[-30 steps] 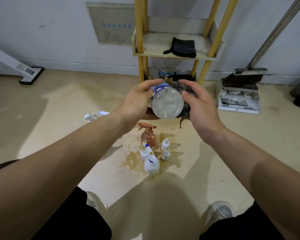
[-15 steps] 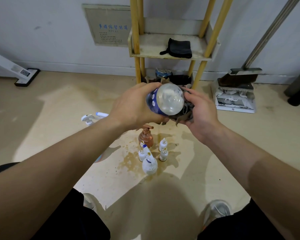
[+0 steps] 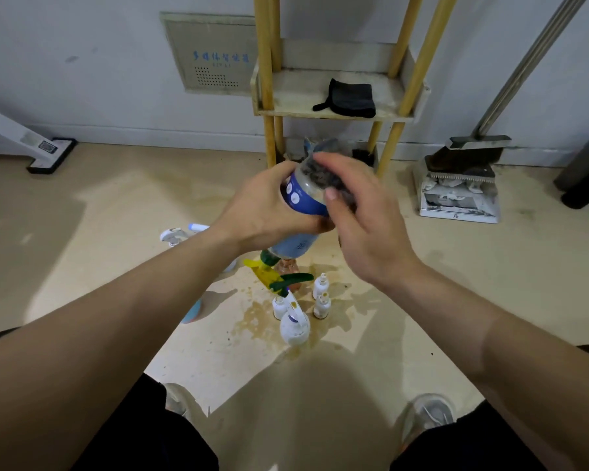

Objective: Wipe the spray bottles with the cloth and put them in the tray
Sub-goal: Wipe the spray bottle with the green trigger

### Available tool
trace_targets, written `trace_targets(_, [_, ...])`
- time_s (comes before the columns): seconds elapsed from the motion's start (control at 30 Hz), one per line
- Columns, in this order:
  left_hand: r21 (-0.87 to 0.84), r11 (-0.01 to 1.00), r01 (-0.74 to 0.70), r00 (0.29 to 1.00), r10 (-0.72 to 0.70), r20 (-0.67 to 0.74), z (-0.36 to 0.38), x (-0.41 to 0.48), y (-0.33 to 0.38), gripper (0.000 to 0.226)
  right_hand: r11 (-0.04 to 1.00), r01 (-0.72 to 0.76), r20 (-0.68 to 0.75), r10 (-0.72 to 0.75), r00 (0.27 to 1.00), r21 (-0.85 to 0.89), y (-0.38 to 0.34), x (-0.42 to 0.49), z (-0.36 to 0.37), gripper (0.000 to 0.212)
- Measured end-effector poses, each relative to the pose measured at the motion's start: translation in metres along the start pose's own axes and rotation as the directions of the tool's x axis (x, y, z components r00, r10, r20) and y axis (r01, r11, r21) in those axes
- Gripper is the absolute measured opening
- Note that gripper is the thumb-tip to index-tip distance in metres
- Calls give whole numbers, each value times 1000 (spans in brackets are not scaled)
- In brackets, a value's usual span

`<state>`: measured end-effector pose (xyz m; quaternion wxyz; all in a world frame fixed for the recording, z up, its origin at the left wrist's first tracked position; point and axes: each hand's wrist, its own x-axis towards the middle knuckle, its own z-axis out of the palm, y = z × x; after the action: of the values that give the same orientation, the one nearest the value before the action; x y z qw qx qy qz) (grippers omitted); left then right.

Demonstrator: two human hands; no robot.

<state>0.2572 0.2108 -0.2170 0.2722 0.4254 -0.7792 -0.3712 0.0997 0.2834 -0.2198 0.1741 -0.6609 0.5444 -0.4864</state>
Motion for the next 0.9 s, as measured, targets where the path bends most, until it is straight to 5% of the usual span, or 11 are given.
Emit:
trace_targets(0.23, [80,996,43,998,-46,32,1,-1,2,60,969,205,196,-176,965,-140,4,6,-13,41])
trace_targets(0.5, [-102,990,98,992,-89,93,8,-1,-2,60,926,-282,52,278,959,251,17,10,-7,38])
trace_targets(0.7, [-368,905,215,976,-217,38,11,-2,-5,66,718,-459,35,520,853,522,19,-2,11,37])
trace_targets(0.9, [-513,820,254,948,-317,-36,5,5,-4,79,823,-498,142,478,867,273,17,-22,25,45])
